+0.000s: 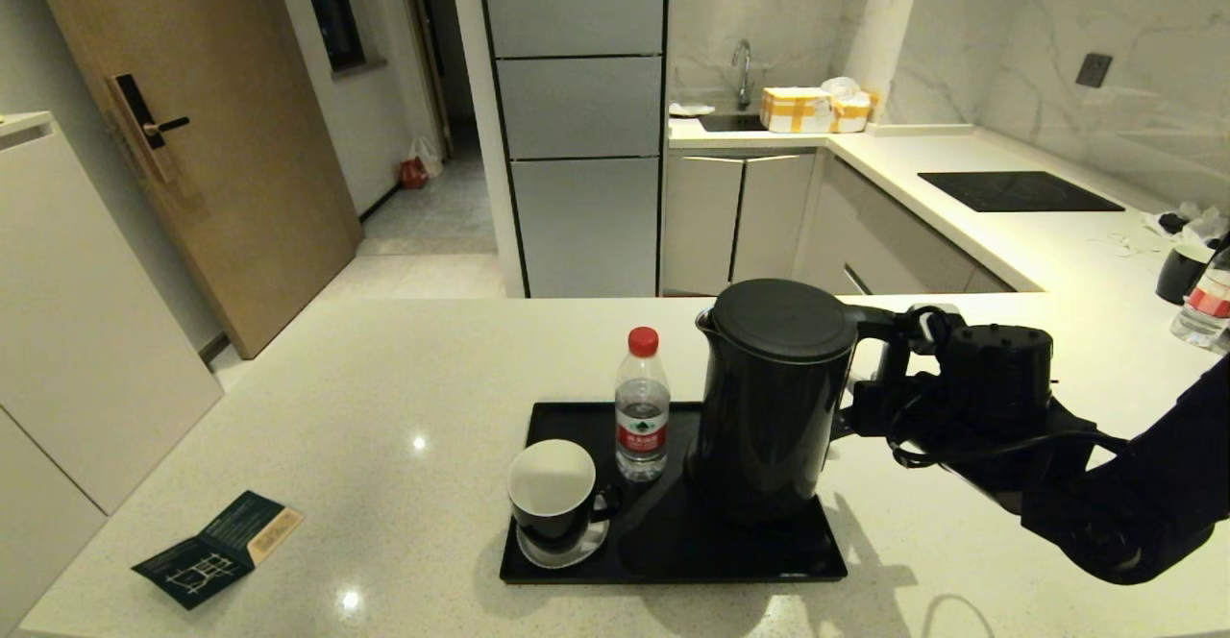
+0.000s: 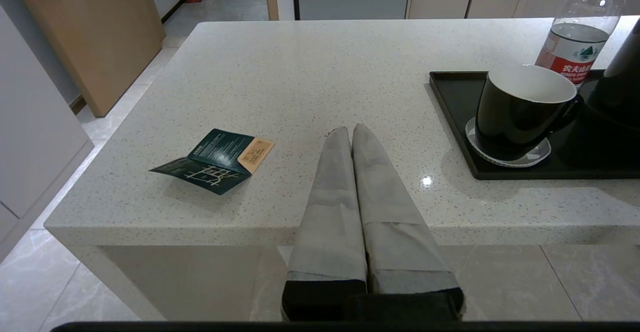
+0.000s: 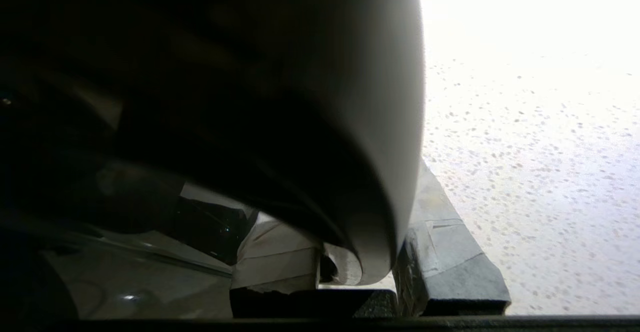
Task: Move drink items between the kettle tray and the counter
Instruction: Return the kettle to its original position
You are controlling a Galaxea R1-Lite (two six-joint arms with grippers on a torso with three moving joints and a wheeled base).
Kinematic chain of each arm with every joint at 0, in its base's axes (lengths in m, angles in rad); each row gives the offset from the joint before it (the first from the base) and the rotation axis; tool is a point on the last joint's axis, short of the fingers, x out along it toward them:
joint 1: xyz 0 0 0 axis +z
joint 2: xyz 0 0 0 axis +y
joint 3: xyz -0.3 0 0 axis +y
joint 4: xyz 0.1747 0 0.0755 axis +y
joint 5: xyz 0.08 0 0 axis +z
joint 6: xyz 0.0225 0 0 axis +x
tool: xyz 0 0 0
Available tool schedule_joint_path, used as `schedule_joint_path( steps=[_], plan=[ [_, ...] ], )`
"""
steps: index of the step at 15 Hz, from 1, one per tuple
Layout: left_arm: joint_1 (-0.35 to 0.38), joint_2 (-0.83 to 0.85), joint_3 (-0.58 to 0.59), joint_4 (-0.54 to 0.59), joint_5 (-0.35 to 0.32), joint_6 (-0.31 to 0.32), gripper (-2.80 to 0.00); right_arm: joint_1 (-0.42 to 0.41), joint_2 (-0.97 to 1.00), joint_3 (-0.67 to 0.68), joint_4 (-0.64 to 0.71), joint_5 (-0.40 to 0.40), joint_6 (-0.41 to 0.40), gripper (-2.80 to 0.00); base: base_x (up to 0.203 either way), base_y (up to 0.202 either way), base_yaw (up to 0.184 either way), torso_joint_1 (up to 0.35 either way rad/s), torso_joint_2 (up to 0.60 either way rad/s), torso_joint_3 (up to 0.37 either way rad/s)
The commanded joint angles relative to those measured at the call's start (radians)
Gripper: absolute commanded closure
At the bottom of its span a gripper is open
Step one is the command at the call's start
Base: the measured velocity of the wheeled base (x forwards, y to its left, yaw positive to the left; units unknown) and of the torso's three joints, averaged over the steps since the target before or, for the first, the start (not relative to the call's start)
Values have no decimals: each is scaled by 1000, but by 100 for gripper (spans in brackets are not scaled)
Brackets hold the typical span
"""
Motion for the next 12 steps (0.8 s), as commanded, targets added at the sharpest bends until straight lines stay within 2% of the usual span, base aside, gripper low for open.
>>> schedule_joint_path(
  steps=[1, 12],
  plan=[
    [0, -2, 0, 0, 0, 0, 0, 5, 36, 0, -9, -3, 4, 0, 0, 0, 0, 0, 0, 0],
    [0, -2, 0, 0, 0, 0, 0, 11, 44, 1, -10, -2, 25, 0, 0, 0, 0, 0, 0, 0]
  ],
)
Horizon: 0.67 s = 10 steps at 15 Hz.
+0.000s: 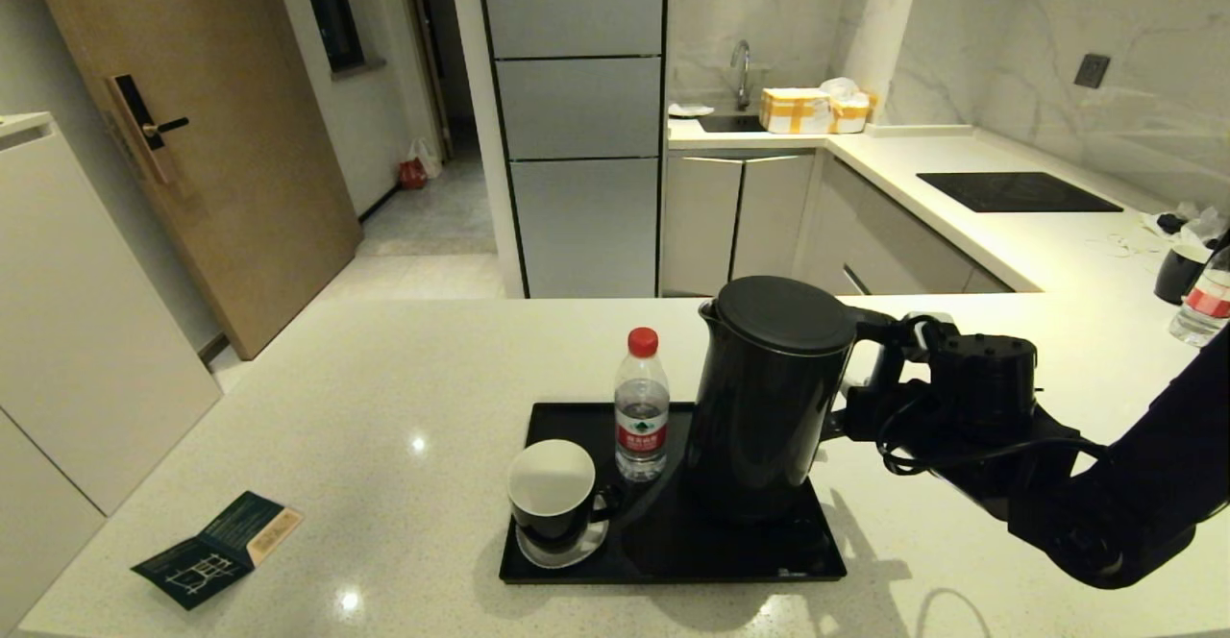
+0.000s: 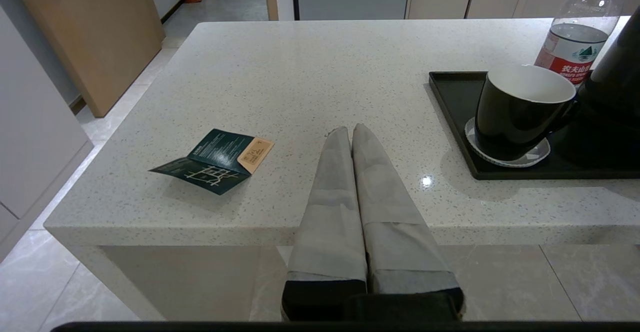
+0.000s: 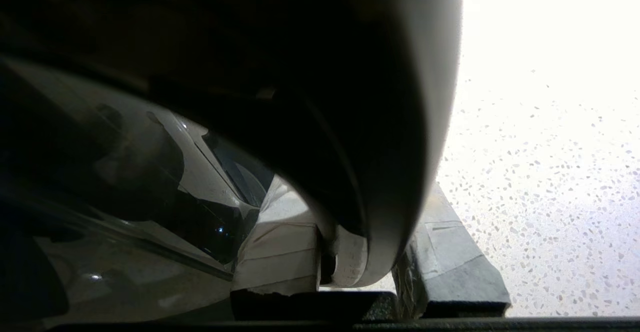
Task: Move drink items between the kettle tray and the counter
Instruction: Return the kettle to its original position
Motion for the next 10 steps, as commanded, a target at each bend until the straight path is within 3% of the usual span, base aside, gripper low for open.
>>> schedule_joint_path(
  steps=[1, 10],
  plan=[
    [0, -2, 0, -1, 0, 0, 0, 1, -11, 6, -5, -1, -2, 0, 0, 0, 0, 0, 0, 0],
    [0, -2, 1, -1, 0, 0, 0, -20, -2, 37, -67, -2, -16, 0, 0, 0, 0, 0, 0, 0]
  ],
)
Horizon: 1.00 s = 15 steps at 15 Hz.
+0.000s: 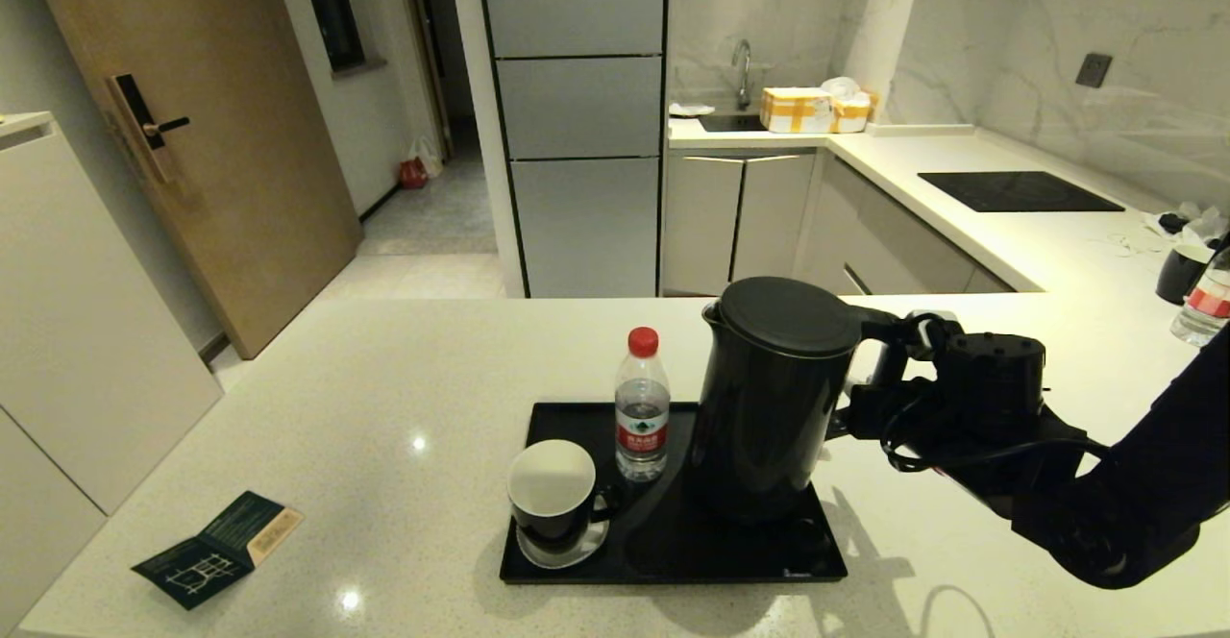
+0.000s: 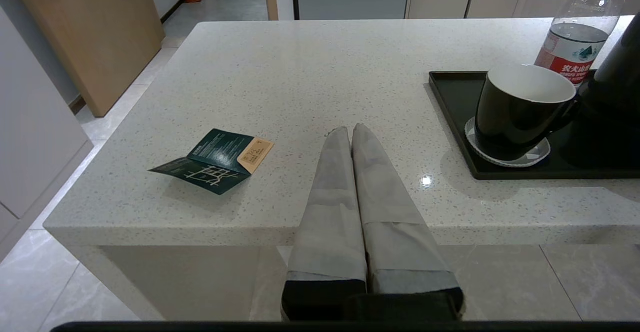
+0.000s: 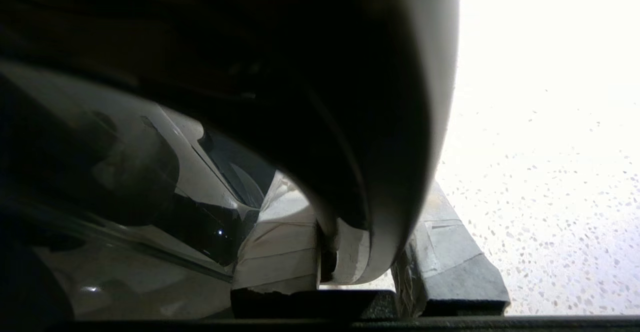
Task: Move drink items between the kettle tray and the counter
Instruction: Return the kettle to its original position
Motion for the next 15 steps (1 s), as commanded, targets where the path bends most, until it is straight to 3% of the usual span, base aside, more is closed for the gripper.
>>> schedule_joint_path(
  steps=[1, 15],
  plan=[
    [0, -2, 0, -1, 0, 0, 0, -1, -4, 27, -28, 1, 0, 0, 0, 0, 0, 0, 0, 0],
    [0, -2, 0, -1, 0, 0, 0, 74, 24, 29, -52, -2, -24, 0, 0, 0, 0, 0, 0, 0]
  ],
)
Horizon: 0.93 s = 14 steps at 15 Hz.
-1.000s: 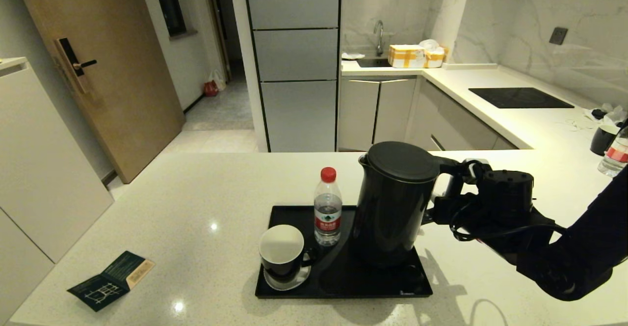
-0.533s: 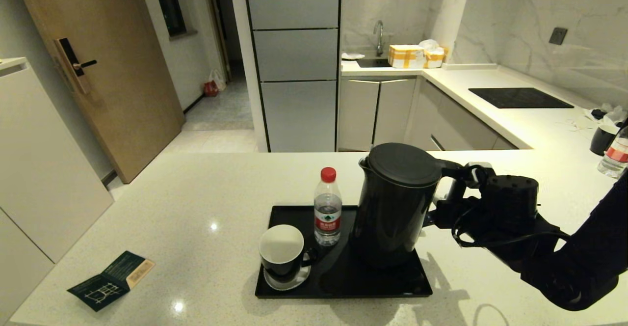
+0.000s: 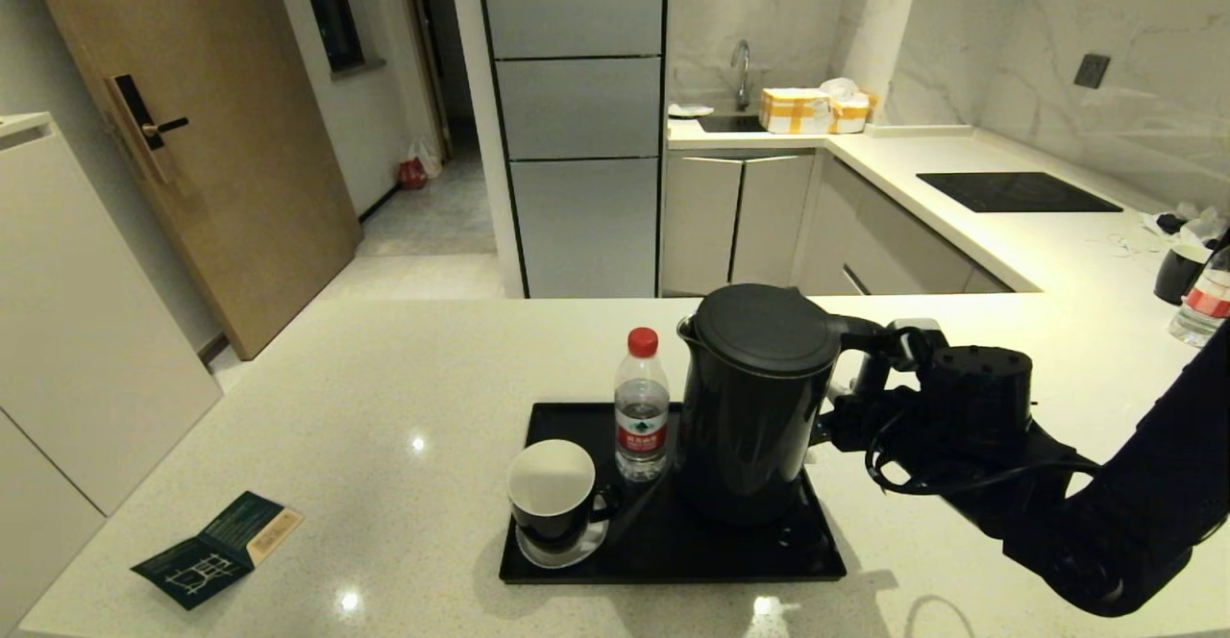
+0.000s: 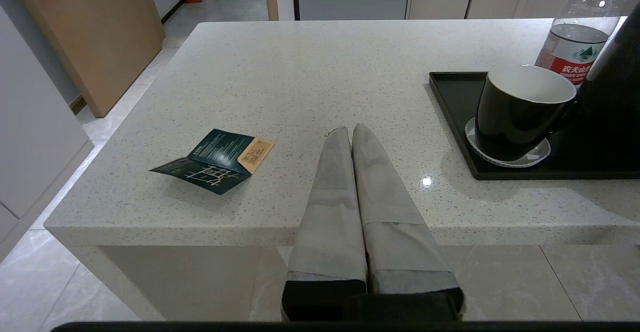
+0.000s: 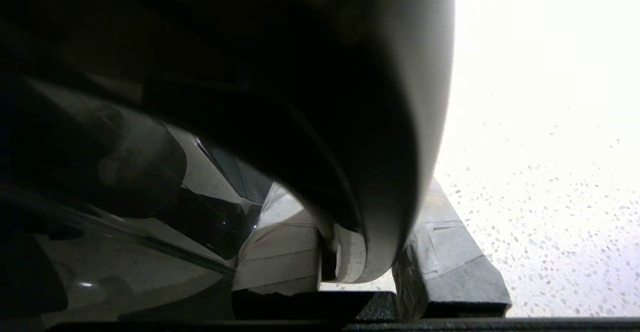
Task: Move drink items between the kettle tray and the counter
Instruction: Return the kettle to its original position
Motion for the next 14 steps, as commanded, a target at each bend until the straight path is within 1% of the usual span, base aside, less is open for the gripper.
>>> schedule_joint_path(
  steps=[1, 6, 8, 14],
  plan=[
    [0, -2, 0, 0, 0, 0, 0, 0, 12, 0, -4, 0, 1, 0, 0, 0, 0, 0, 0, 0],
    [0, -2, 0, 0, 0, 0, 0, -80, 30, -10, -4, 22, -3, 0, 0, 0, 0, 0, 0, 0],
    [0, -2, 0, 0, 0, 0, 0, -132, 19, -16, 2, 37, -16, 0, 0, 0, 0, 0, 0, 0],
    [-1, -2, 0, 0, 0, 0, 0, -138, -10, -20, 7, 48, -18, 0, 0, 0, 0, 0, 0, 0]
  ],
)
